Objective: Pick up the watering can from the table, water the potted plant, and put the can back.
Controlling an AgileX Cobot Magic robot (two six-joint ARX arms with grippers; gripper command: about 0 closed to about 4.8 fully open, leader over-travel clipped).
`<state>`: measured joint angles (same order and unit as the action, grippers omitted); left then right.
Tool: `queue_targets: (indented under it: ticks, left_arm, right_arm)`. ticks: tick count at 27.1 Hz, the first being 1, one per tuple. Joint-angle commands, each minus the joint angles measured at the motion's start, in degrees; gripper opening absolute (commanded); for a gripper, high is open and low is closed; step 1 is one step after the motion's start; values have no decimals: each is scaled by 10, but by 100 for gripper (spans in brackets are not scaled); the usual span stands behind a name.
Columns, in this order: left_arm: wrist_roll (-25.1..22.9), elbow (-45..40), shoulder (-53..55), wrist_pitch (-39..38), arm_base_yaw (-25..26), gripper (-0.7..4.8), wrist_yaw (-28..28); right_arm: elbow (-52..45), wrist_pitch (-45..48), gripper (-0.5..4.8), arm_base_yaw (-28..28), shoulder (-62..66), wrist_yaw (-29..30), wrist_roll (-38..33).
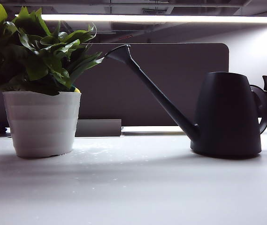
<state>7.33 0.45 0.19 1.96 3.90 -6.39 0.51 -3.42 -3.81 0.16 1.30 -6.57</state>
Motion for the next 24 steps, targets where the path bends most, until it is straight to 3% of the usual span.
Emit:
queue_targets:
  ticks: [1,12,15,16,17,19,21,24]
  left_arm:
    - [0,1,0,7,1,-6,2]
    - [7,3,0,-4,1,-6,0]
    - [36,9,0,7,0,-6,-4]
    - [54,15,0,0,0,-6,-4]
    - [68,26,0,-16,0,-6,-4]
    - [68,48,0,-45,0,-6,-5]
    - [65,75,0,-68,-2,-6,-4]
    - [62,111,1,-91,-12,-6,-5]
  right_arm:
    - [-1,14,17,-1,0,-3,-3]
    - [0,21,-6,-1,0,-39,-3]
    - [12,39,-3,1,0,-36,-3]
    - [21,40,35,1,0,-34,-3]
    - [31,37,107,1,0,-31,-3]
    - [61,33,331,1,1,-27,-3]
    - [97,29,467,1,6,-26,10]
    - [152,28,479,1,32,-16,59]
